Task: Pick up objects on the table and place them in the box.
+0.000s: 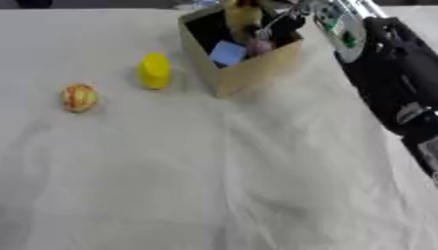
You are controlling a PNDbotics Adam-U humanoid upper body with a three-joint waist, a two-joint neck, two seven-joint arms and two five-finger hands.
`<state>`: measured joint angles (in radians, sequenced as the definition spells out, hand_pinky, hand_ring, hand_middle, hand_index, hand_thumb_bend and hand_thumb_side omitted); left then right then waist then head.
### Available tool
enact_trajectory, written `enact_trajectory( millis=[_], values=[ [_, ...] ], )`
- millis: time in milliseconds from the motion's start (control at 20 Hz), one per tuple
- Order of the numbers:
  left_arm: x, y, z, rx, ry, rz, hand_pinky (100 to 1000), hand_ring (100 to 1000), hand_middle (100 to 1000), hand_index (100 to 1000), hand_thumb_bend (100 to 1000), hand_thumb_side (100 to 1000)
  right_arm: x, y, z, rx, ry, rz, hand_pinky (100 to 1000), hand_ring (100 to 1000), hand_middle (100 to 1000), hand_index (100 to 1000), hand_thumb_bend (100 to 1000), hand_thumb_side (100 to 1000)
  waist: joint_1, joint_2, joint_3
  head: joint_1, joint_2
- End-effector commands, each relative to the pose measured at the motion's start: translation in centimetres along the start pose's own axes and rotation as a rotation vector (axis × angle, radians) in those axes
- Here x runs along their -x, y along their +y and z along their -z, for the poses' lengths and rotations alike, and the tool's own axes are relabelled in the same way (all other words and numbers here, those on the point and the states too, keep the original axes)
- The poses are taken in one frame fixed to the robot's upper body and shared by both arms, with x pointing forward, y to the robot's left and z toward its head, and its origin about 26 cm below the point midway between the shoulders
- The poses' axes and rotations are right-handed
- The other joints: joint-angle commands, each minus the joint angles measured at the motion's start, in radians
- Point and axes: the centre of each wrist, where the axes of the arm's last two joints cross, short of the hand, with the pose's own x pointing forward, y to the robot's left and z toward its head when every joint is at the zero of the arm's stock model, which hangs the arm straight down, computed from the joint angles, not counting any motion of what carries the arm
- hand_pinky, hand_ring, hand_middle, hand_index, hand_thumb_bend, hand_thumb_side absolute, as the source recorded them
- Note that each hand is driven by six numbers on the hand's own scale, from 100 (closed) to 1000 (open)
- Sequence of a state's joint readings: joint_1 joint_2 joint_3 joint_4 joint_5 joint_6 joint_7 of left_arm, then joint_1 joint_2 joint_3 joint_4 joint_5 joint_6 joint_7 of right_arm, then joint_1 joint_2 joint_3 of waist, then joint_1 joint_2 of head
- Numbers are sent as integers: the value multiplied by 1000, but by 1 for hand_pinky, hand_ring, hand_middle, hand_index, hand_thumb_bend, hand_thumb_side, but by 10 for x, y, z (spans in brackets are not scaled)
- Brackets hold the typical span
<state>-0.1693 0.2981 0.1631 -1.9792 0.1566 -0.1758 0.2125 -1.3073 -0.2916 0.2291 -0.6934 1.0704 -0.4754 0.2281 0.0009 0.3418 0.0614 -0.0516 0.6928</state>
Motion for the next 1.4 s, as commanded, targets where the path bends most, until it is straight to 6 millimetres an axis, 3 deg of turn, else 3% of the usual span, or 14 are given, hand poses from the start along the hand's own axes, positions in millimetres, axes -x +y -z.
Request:
enact_trajectory(
  millis=[50, 350, 450, 600, 850, 1100, 1400],
  values=[
    [-8, 0, 6, 18, -35, -2, 851, 652, 617, 803, 159, 793, 7, -11, 1, -11, 18, -47, 903, 931, 854, 903, 263, 270, 2, -20, 1, -2, -14],
    [-7, 0, 5, 18, -29, 0, 851, 653, 617, 804, 159, 794, 11, -19, -3, 52, 61, -43, 901, 924, 849, 903, 228, 253, 0, -25, 0, 3, -12],
    [-8, 0, 5, 18, -30, 1, 851, 653, 617, 803, 166, 806, 10, -27, -5, 93, 56, -39, 898, 910, 829, 894, 180, 217, 1, -27, -1, 5, -10],
    [-9, 1, 8, 24, -40, 13, 850, 653, 617, 802, 156, 780, 9, -52, -13, 207, 33, -22, 896, 888, 799, 884, 100, 184, 4, -31, -3, 8, -5],
    [-17, 1, 24, 58, -84, 51, 847, 651, 615, 795, 153, 751, 1, -99, -34, 388, -24, 62, 895, 877, 780, 878, 100, 186, 5, -38, -13, 18, 2],
    [-28, 5, 60, 158, -151, 219, 840, 649, 621, 801, 144, 685, -6, -129, -72, 443, -103, 74, 893, 868, 767, 871, 100, 158, 4, -35, -27, 27, 3],
    [-41, 23, 135, 354, -184, 649, 827, 665, 637, 824, 213, 574, -22, -139, -118, 479, -185, 139, 886, 841, 723, 845, 100, 233, 8, -29, -45, 30, 10]
  ],
)
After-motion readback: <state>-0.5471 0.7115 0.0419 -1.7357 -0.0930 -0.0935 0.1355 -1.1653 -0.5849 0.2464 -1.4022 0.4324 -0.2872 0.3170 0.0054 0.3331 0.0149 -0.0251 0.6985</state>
